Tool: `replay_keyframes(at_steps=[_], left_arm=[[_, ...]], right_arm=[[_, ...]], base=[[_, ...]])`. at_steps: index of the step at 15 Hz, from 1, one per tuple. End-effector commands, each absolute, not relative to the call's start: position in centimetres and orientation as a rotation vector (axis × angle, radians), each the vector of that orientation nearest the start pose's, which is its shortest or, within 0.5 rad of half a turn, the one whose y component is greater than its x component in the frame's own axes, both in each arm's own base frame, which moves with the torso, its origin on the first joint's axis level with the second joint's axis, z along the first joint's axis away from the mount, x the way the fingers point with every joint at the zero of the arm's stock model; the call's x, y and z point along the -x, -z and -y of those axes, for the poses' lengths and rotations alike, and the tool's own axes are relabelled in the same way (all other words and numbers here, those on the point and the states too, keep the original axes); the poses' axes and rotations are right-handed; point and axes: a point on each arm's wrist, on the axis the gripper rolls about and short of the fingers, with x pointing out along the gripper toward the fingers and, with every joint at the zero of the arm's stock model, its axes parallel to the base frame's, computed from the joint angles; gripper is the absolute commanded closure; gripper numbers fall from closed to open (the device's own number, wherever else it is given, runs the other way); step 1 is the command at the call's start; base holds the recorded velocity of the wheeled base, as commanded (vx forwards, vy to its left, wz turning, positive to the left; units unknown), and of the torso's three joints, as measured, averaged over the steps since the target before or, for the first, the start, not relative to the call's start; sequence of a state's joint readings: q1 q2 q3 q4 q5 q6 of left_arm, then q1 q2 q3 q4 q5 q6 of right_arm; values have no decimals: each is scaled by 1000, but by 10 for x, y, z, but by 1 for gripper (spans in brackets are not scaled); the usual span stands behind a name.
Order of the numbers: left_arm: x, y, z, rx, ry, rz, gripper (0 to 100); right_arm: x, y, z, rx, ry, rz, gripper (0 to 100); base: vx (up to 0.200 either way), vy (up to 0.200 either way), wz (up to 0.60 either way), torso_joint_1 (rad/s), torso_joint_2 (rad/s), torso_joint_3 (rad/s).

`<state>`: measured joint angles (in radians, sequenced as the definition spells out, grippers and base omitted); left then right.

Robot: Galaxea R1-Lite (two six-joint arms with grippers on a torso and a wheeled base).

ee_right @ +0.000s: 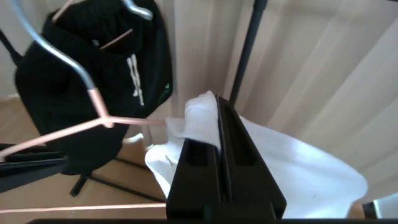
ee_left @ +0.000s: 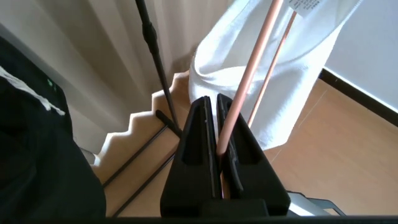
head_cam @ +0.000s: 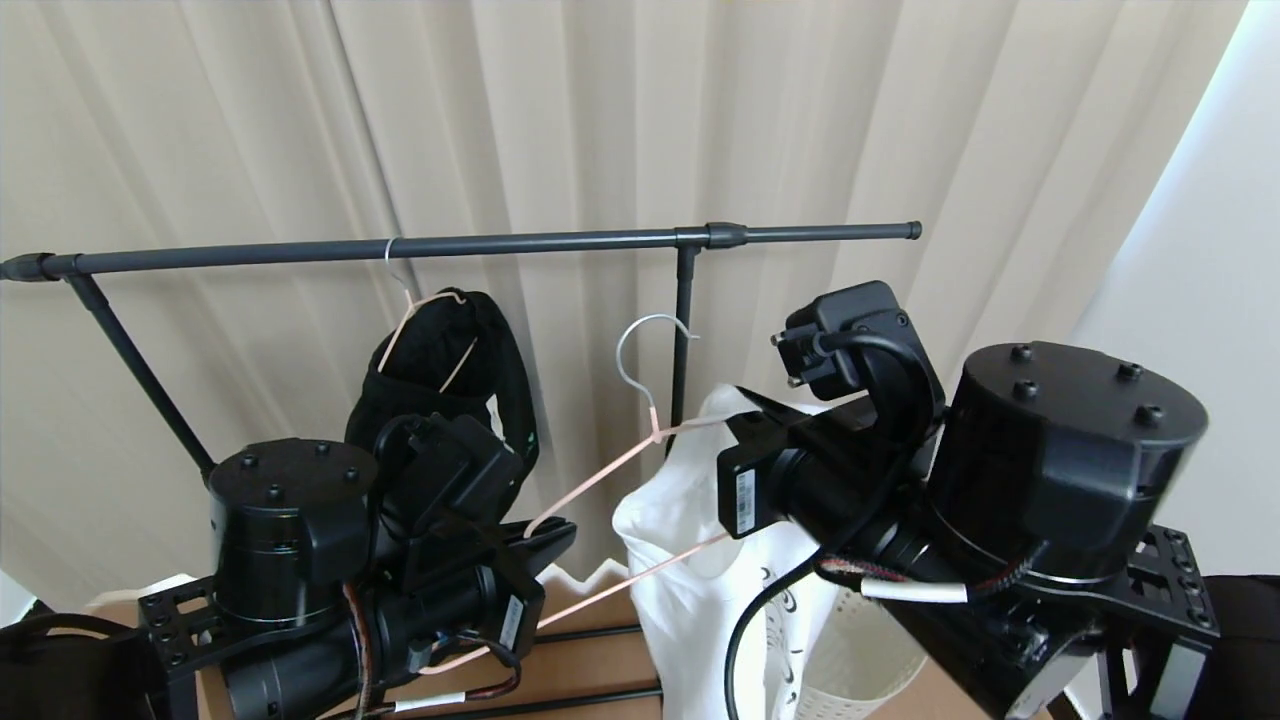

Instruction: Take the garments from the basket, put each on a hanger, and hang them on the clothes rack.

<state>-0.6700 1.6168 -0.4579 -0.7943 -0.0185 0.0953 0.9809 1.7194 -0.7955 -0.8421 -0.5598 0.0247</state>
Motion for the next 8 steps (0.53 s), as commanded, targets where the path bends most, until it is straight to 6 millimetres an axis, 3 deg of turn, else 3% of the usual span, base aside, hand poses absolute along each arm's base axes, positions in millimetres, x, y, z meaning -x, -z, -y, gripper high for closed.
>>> replay_keyframes(at_steps=[1,8], left_arm=[[-195,-132,155,-213,700,-324,100],[-191,-139,153,-187,698,-272,100]], right_arm=[[-172,-193,-263,8,-467,-53,100],[-177,-188,-266,-11,-430,-35,100]], base=[[0,0,0,0,0,0],[0,0,0,0,0,0]])
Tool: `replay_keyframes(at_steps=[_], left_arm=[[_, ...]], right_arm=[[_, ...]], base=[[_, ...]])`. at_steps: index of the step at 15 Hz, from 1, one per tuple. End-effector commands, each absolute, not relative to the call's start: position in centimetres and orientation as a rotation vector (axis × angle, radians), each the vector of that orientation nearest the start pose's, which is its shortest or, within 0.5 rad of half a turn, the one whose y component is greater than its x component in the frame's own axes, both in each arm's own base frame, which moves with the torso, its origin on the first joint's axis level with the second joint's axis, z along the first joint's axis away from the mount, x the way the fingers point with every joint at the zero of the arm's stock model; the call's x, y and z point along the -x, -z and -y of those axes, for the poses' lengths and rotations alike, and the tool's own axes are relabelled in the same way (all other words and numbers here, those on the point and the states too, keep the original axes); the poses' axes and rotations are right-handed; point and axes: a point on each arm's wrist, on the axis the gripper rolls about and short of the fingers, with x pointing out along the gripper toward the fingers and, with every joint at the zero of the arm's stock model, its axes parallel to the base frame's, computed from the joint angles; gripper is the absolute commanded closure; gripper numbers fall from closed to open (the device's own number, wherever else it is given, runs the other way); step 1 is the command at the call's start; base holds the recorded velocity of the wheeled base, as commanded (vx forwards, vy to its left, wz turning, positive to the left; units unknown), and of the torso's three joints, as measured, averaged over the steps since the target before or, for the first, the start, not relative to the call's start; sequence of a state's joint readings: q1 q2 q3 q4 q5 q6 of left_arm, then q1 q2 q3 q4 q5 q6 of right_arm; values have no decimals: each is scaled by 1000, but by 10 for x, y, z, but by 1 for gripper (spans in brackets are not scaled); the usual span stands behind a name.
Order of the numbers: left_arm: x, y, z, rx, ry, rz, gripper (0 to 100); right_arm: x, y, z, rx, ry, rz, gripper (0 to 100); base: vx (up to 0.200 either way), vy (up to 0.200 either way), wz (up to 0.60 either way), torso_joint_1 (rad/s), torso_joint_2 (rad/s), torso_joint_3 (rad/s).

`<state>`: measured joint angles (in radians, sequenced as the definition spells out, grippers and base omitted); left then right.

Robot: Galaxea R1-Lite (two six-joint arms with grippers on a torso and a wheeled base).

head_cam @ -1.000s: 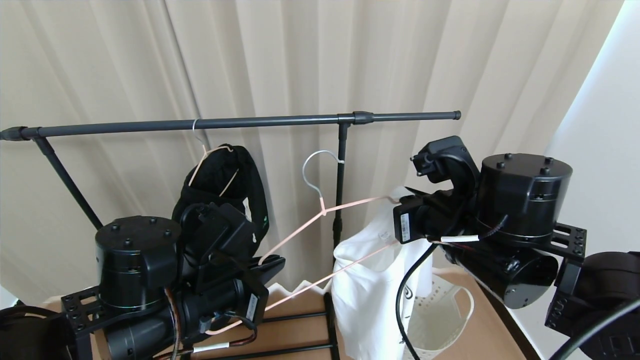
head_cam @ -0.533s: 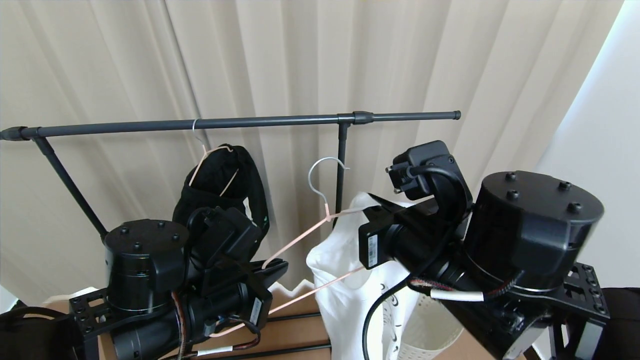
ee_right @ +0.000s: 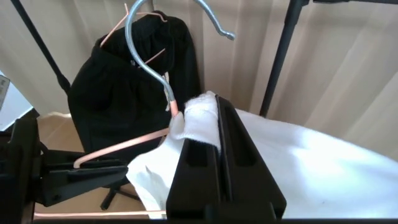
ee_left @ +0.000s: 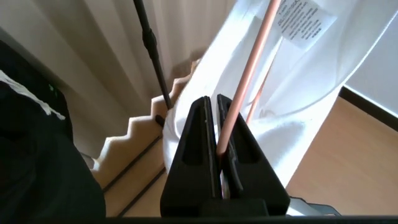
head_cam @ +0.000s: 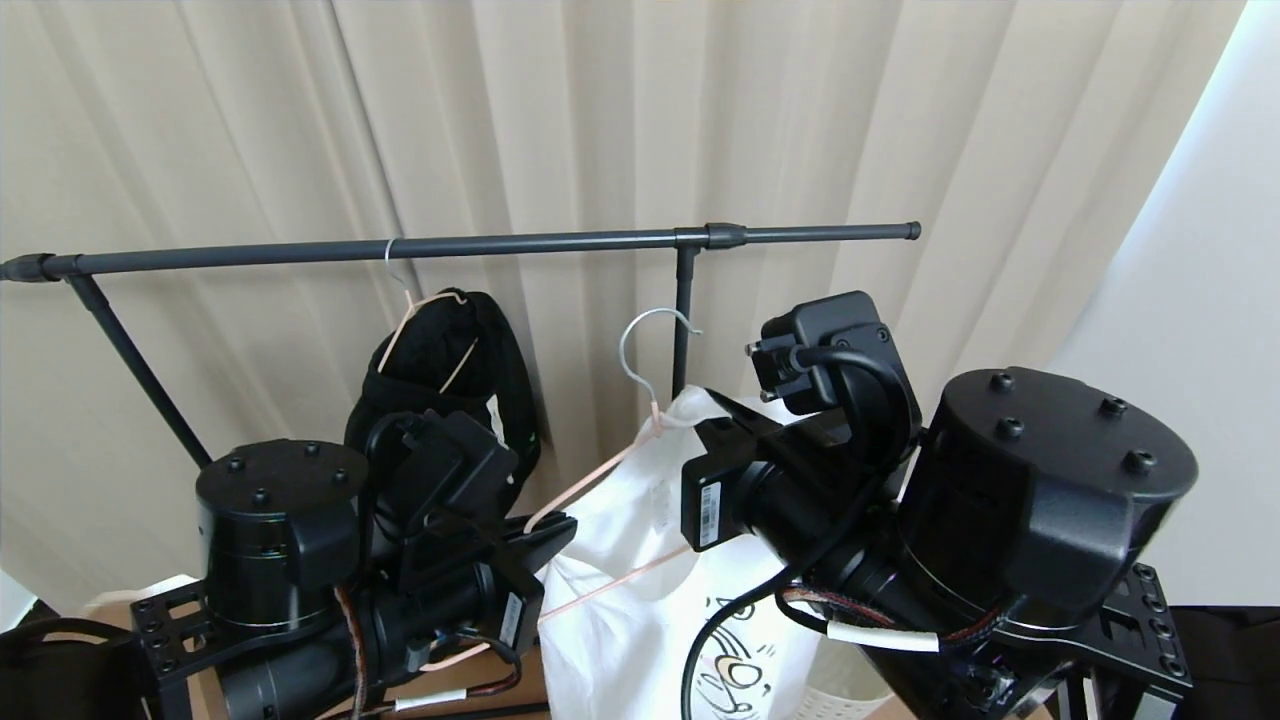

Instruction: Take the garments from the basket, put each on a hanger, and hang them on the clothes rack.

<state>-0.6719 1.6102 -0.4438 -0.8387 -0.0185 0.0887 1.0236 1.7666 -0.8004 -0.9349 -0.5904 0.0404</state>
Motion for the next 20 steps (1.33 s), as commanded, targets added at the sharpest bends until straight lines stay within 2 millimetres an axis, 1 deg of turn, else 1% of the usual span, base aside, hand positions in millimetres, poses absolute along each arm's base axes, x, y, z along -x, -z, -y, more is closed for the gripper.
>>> replay_keyframes(at_steps=[1,6,10,14,20], left_arm=[[-190,-140,152,-179,697,-272,100],[-184,-142,146,-174,694,-262,100],[-184,-145,144,-154,684,-257,100],[-185,-149,139,-135,664,-246,100],[-189,-149,137,-132,646,-247,100]], right_arm=[[-180,-189,-264,-10,-420,-35,0],[-192,-196,-252,-23,-368,-17,0],[-192,-197,-251,-26,-366,-14,0],[-199,-199,-247,-31,-339,-8,0],[-197,-202,-246,-33,-341,-1,0]], base=[[0,0,0,0,0,0],[0,0,0,0,0,0],[0,0,0,0,0,0],[0,0,0,0,0,0],[0,0,0,0,0,0]])
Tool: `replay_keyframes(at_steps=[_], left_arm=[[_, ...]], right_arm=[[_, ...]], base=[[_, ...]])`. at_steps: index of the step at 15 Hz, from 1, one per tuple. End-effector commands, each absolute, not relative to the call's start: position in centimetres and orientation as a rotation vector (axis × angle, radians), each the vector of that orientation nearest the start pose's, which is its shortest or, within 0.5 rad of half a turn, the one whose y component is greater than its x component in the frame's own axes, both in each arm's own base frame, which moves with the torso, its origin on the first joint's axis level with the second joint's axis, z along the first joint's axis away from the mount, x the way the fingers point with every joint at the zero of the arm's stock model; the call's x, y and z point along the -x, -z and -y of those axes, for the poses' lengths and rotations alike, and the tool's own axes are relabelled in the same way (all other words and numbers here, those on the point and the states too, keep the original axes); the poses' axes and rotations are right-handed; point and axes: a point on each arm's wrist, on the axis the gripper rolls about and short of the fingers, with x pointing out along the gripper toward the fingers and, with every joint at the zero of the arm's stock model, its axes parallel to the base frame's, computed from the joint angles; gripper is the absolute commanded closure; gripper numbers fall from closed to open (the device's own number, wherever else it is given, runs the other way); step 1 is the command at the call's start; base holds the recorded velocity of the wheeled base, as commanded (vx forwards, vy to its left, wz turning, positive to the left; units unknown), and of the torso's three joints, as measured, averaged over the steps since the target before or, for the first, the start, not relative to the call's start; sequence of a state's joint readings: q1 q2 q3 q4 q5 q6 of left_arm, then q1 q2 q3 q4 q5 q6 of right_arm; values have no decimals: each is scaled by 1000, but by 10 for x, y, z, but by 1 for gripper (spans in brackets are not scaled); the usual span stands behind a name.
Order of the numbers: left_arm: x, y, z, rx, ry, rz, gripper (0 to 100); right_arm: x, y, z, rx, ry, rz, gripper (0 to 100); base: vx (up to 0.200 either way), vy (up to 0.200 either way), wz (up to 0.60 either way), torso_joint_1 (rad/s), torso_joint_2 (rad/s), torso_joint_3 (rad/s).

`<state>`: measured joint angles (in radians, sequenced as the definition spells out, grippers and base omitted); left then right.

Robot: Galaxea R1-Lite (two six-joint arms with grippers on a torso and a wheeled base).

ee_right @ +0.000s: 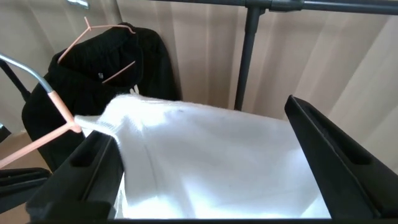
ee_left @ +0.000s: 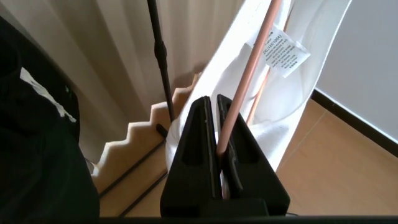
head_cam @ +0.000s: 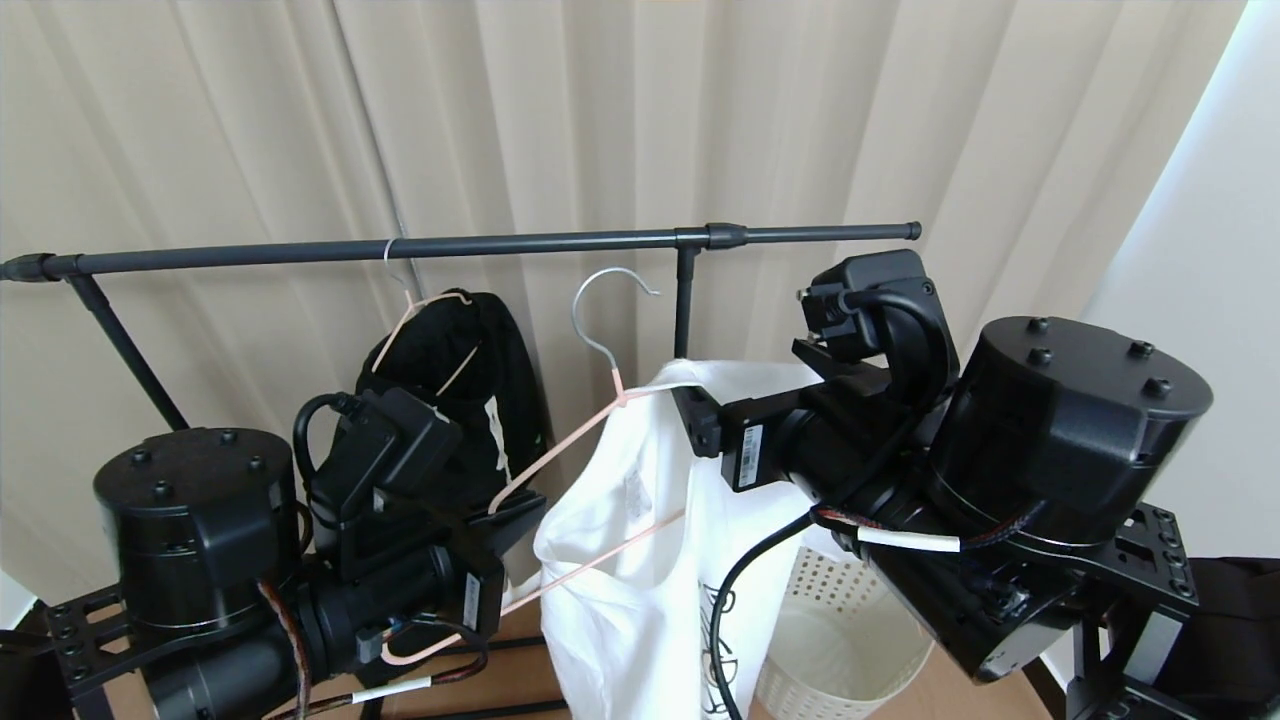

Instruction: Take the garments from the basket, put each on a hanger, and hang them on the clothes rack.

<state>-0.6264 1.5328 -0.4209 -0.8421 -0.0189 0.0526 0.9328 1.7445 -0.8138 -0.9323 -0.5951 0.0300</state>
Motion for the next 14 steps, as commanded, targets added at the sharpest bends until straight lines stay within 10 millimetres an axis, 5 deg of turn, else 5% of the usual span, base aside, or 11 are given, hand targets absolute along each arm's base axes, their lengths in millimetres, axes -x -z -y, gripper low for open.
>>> replay_keyframes(at_steps=[1,9,14], left_arm=[[-189,-149,137,-132,646,-247,100],[-193,-156,139,-94,630,-196,100],[-195,-156,134,-85,611,-184,100]], right_arm=[[-197,-202,-246,-33,-341,-1,0],[-188,-195,-245,17,-364,-19,0],[-170,-178,-225,127,-514,-59,0]], base=[[0,0,0,0,0,0],[0,0,0,0,0,0],[0,0,0,0,0,0]])
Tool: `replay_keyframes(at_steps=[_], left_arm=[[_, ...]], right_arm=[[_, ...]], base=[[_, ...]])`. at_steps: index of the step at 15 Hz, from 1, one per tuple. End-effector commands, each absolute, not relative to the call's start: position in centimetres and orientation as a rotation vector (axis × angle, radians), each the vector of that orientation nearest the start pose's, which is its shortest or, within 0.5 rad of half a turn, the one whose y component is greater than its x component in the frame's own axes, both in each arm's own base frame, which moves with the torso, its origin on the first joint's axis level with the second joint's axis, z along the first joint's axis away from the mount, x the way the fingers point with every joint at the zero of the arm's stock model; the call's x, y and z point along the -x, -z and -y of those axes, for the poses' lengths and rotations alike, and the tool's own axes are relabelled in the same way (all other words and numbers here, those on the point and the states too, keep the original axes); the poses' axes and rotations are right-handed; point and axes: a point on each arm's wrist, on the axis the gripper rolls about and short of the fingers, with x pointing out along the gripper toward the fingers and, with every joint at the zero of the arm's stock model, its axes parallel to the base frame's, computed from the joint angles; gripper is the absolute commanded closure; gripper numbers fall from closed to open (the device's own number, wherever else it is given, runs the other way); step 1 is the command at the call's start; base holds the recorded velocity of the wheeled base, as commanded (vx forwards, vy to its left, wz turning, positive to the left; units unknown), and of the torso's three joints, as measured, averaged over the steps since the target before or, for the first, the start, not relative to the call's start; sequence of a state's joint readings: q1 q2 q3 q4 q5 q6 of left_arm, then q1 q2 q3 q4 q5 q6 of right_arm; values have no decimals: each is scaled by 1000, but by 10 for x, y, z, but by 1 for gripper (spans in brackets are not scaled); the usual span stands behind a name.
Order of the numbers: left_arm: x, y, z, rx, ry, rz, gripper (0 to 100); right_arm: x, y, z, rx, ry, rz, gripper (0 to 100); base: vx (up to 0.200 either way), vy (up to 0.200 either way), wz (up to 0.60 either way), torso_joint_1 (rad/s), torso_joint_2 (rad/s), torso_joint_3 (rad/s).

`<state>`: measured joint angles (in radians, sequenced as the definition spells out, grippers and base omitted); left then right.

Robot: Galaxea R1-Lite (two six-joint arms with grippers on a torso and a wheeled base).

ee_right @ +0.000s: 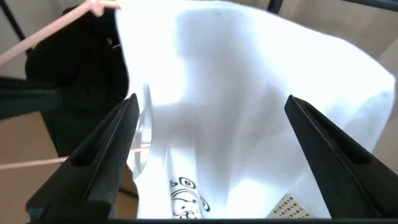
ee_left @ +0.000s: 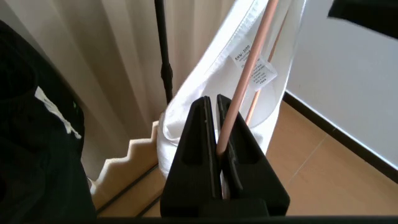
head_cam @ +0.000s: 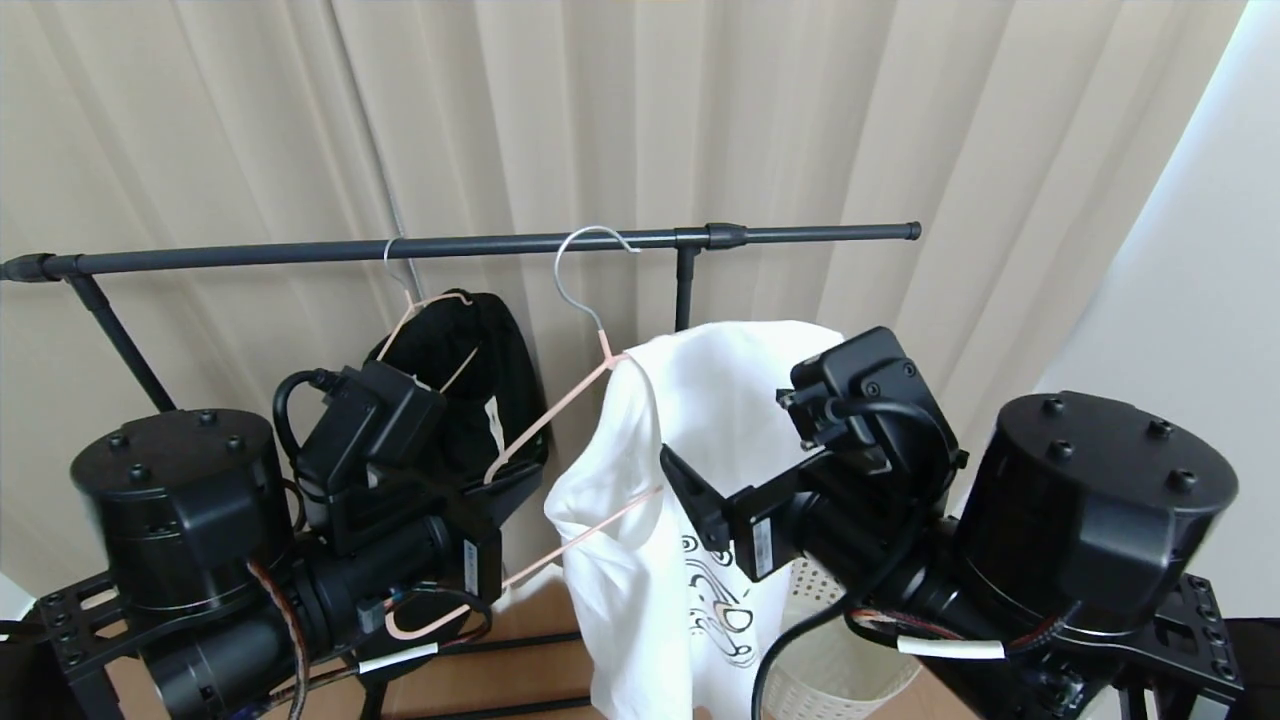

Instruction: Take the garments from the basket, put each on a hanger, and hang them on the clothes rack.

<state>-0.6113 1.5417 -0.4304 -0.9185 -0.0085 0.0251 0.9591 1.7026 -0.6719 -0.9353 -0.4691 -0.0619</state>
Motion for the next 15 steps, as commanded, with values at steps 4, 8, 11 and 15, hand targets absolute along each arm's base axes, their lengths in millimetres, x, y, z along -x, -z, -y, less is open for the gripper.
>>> replay_keyframes(at_steps=[4,8,11,15], left_arm=[[-193,-145,122,-82,635,-178,100],[-200,-125,108,-123,717,-183,100],[-197,-103,105,-168,751,-171,100],[-190,-81,107,-211,778,-148,100]], right_arm=[[-161,-191,-170,214,-664,-62,0],[-156,-219,-123,318,-837,-232,0],[-149,-234,-116,354,-956,-370,0],[-168,-248,-124,370,-1092,-506,0]], base=[[0,0,0,0,0,0],[0,0,0,0,0,0],[0,0,0,0,0,0],[0,0,0,0,0,0]])
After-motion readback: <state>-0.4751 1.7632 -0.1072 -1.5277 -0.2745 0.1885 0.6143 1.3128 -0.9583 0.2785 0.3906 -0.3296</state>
